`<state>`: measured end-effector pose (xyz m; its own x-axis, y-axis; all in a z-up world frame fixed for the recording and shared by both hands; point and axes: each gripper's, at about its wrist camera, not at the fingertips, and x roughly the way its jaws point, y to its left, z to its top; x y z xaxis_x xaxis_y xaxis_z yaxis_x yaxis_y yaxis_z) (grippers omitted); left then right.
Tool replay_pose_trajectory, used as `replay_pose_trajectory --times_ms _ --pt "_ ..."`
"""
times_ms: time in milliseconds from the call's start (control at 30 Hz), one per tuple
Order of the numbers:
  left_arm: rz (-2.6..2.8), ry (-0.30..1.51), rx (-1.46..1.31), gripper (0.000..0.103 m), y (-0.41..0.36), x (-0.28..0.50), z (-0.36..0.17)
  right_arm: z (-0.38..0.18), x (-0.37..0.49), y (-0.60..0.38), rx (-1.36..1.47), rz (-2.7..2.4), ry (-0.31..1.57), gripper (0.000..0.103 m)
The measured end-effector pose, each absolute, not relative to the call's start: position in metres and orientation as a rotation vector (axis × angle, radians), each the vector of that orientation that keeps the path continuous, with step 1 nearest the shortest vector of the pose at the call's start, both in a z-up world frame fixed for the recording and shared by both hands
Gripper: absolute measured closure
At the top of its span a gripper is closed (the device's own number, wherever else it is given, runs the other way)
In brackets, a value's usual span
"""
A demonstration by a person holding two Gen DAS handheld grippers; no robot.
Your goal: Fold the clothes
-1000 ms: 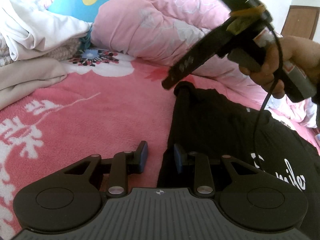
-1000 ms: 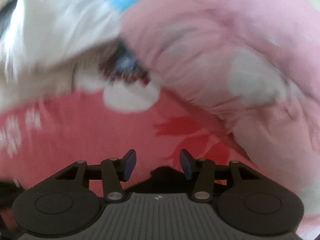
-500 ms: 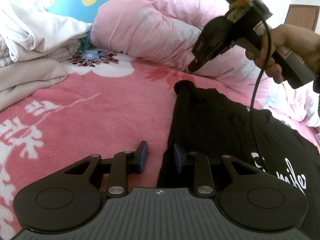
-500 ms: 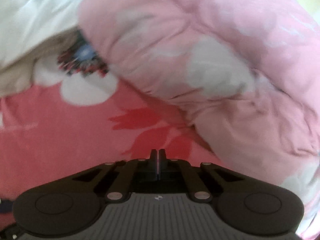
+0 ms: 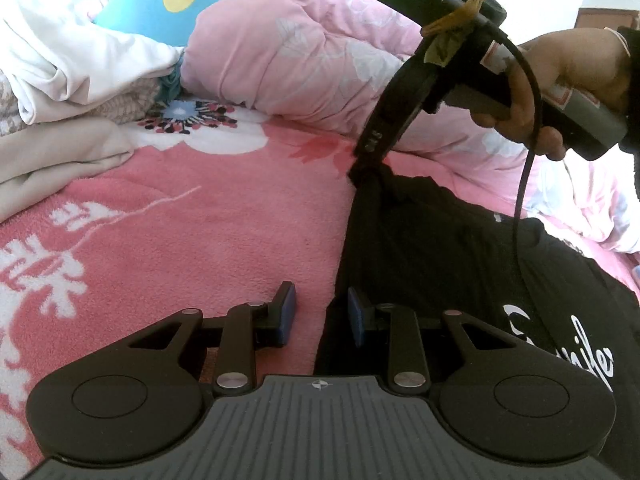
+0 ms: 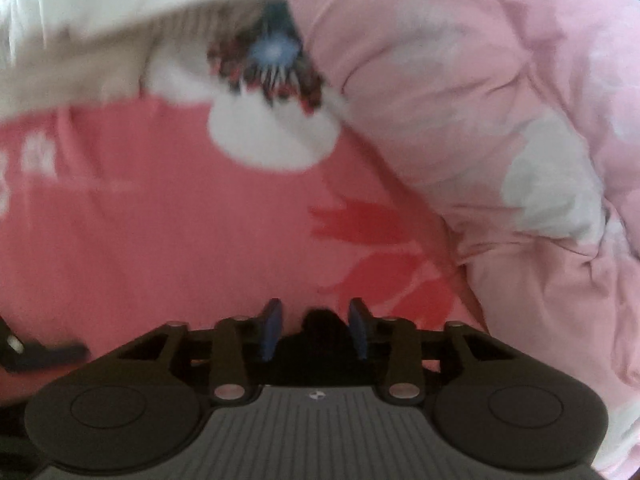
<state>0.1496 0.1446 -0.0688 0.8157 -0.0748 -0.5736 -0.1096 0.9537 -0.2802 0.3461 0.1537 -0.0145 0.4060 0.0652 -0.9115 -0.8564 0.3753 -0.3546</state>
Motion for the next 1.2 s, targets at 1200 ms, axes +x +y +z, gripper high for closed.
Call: replay_pose_trajectory --times_ms 1200 --pt "0.009 0.618 -0.331 0.075 0.149 0.149 -0.071 0.025 0.384 0.046 -0.115 0.611 1.016 0.099"
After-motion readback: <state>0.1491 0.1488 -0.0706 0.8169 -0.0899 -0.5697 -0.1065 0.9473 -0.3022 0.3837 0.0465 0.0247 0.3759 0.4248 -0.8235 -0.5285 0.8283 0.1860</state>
